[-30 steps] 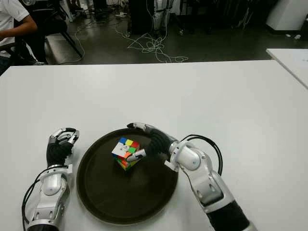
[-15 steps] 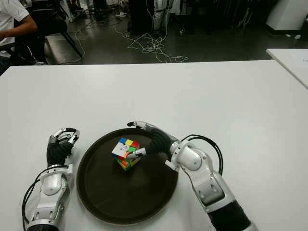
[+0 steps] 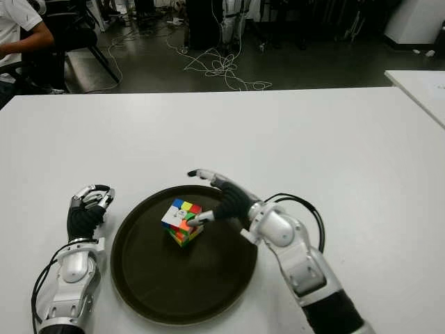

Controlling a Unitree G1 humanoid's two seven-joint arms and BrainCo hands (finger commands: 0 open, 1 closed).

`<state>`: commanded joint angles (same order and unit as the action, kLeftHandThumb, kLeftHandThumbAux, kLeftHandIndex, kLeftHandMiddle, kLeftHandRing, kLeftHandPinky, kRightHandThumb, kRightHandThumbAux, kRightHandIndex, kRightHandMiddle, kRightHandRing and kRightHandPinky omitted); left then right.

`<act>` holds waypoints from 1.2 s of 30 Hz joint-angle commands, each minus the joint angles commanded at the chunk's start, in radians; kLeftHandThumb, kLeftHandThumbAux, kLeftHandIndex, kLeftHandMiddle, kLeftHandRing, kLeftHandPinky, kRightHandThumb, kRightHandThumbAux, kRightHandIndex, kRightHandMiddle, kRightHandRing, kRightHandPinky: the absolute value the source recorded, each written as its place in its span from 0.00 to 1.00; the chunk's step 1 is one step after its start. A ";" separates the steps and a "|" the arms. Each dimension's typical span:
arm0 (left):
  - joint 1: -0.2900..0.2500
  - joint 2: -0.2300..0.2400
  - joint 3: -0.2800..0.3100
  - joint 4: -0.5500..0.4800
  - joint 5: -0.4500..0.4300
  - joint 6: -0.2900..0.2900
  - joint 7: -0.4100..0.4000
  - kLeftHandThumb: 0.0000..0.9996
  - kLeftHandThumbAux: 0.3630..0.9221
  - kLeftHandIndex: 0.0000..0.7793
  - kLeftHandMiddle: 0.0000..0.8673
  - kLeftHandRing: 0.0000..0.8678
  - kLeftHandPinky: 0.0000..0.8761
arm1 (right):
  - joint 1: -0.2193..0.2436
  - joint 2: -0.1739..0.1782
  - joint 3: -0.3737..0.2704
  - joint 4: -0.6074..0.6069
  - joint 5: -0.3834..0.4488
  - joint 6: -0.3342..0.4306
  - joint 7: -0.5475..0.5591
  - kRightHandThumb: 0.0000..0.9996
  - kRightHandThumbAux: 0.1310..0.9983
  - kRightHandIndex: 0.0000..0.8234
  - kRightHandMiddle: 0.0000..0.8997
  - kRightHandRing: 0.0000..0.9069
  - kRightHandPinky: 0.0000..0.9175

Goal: Pick up the Rubik's Cube and put it in the plate

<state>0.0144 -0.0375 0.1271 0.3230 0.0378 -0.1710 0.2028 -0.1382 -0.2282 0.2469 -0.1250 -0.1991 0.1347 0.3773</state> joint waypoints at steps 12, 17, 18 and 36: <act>-0.009 0.000 0.012 0.029 -0.004 -0.024 0.006 0.72 0.60 0.57 0.94 0.96 0.94 | 0.026 0.083 -0.233 0.216 -0.026 -0.466 -0.461 0.00 0.70 0.02 0.04 0.00 0.01; -0.009 0.004 0.013 0.029 -0.001 -0.020 0.006 0.72 0.60 0.57 0.94 0.96 0.94 | 0.084 0.113 -0.267 0.251 -0.082 -0.589 -0.615 0.00 0.75 0.05 0.05 0.02 0.02; -0.007 0.004 0.012 0.023 0.001 -0.015 0.007 0.72 0.60 0.57 0.94 0.96 0.94 | 0.087 0.115 -0.272 0.265 -0.106 -0.605 -0.653 0.00 0.75 0.05 0.05 0.02 0.02; -0.008 0.002 0.024 0.055 -0.007 -0.066 0.023 0.72 0.60 0.57 0.91 0.94 0.93 | 0.051 0.075 -0.304 0.570 -0.245 -0.738 -0.954 0.00 0.79 0.02 0.01 0.00 0.00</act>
<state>0.0062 -0.0354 0.1513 0.3775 0.0309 -0.2373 0.2256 -0.0876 -0.1531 -0.0570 0.4445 -0.4437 -0.6031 -0.5766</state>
